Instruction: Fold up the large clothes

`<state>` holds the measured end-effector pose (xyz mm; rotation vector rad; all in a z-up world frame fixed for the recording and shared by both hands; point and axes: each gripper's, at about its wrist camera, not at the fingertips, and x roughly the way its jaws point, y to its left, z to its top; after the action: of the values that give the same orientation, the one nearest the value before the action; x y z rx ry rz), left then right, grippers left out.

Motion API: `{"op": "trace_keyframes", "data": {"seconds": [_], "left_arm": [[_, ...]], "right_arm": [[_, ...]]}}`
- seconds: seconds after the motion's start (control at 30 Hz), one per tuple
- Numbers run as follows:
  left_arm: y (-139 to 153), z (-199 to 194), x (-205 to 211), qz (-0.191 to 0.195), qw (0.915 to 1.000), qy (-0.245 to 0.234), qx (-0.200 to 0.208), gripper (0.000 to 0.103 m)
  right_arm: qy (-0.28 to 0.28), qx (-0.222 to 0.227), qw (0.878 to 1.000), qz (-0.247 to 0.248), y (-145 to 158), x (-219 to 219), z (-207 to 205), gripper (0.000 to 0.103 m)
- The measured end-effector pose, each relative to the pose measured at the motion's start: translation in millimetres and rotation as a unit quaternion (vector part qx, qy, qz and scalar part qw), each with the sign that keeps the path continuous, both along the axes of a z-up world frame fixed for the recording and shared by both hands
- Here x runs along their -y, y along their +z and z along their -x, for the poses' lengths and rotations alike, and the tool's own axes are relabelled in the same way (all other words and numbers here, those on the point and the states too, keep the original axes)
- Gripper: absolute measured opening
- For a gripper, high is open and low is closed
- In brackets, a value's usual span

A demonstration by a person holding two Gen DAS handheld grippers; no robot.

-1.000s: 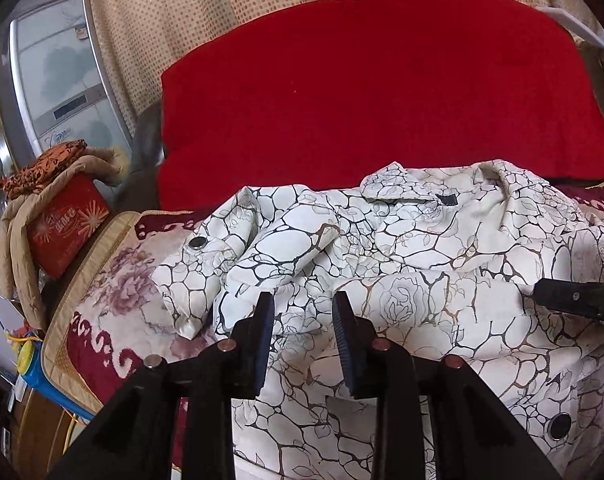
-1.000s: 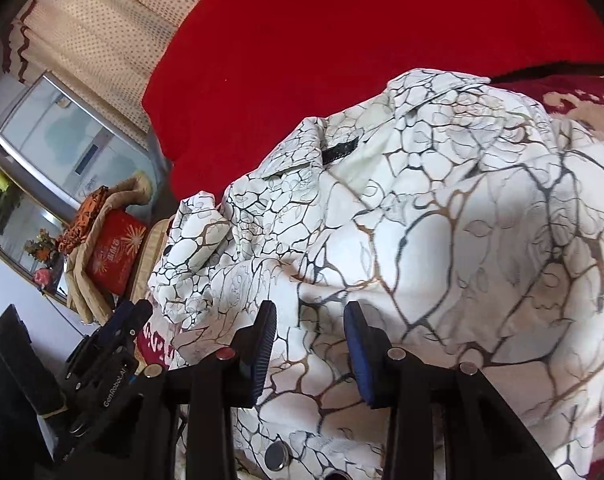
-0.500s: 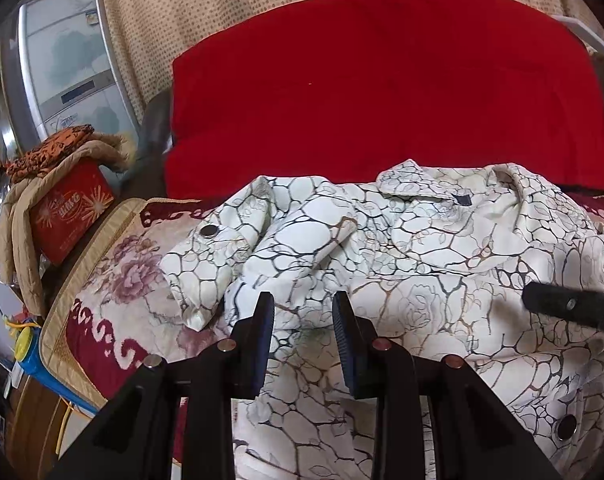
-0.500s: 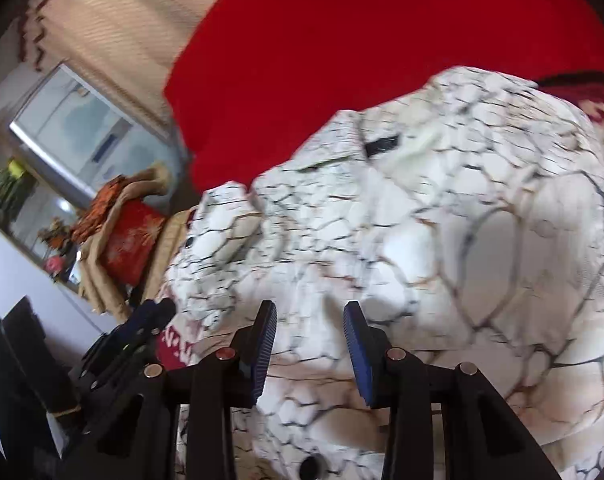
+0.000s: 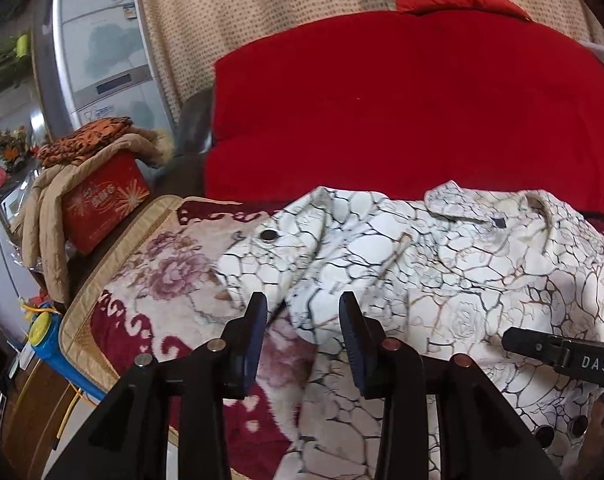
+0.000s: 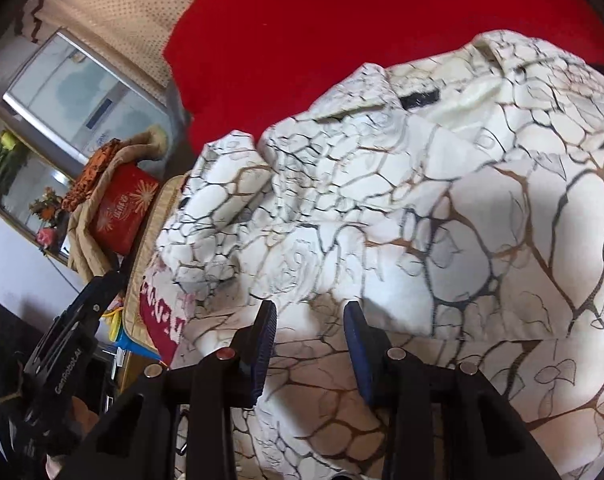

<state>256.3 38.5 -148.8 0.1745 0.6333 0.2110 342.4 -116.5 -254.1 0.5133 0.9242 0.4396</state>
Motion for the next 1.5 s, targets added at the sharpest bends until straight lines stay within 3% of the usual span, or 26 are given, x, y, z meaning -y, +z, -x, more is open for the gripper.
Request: {"op": "trace_keyframes", "data": {"seconds": [0.17, 0.4, 0.5, 0.7, 0.77, 0.8, 0.87, 1.03, 1.17, 1.37, 1.5], "left_arm": [[6, 5, -10, 0.003, 0.9999, 0.011, 0.008, 0.039], [12, 12, -19, 0.007, 0.9997, 0.02, 0.015, 0.04], [17, 18, -24, 0.006, 0.9994, 0.026, 0.021, 0.053], [23, 26, -33, 0.005, 0.9988, 0.037, 0.031, 0.066], [21, 24, -41, 0.013, 0.999, 0.036, 0.023, 0.082], [18, 21, -47, 0.025, 0.9989, 0.036, 0.015, 0.085], [10, 12, -63, 0.064, 0.9972, 0.033, -0.017, 0.085], [-12, -20, -124, 0.19, 0.977, 0.051, -0.083, 0.085], [-26, -51, -156, 0.249, 0.9606, 0.061, -0.107, 0.085], [-65, -114, -178, 0.364, 0.9169, 0.055, -0.154, 0.085], [-87, -137, -180, 0.406, 0.8987, 0.061, -0.155, 0.083]], "right_arm": [[0.015, 0.01, 1.0, 0.004, 3, -10, 3, 0.039], [0.026, -0.008, 0.999, 0.034, -9, -24, 0, 0.039], [0.028, -0.003, 0.999, 0.029, -6, -23, 2, 0.039], [0.031, 0.001, 0.999, 0.026, -3, -26, 4, 0.039], [0.031, 0.0, 0.999, 0.03, -4, -28, 3, 0.039], [0.03, -0.004, 0.999, 0.037, -6, -28, 2, 0.05], [0.037, -0.015, 0.998, 0.038, -12, -30, 0, 0.054], [0.032, 0.005, 0.999, 0.029, 0, -24, 5, 0.054], [0.023, 0.037, 0.999, 0.023, 16, -13, 10, 0.054], [0.005, 0.044, 0.999, 0.029, 21, 5, 9, 0.054], [-0.006, 0.048, 0.998, 0.039, 24, 16, 11, 0.054]]}}
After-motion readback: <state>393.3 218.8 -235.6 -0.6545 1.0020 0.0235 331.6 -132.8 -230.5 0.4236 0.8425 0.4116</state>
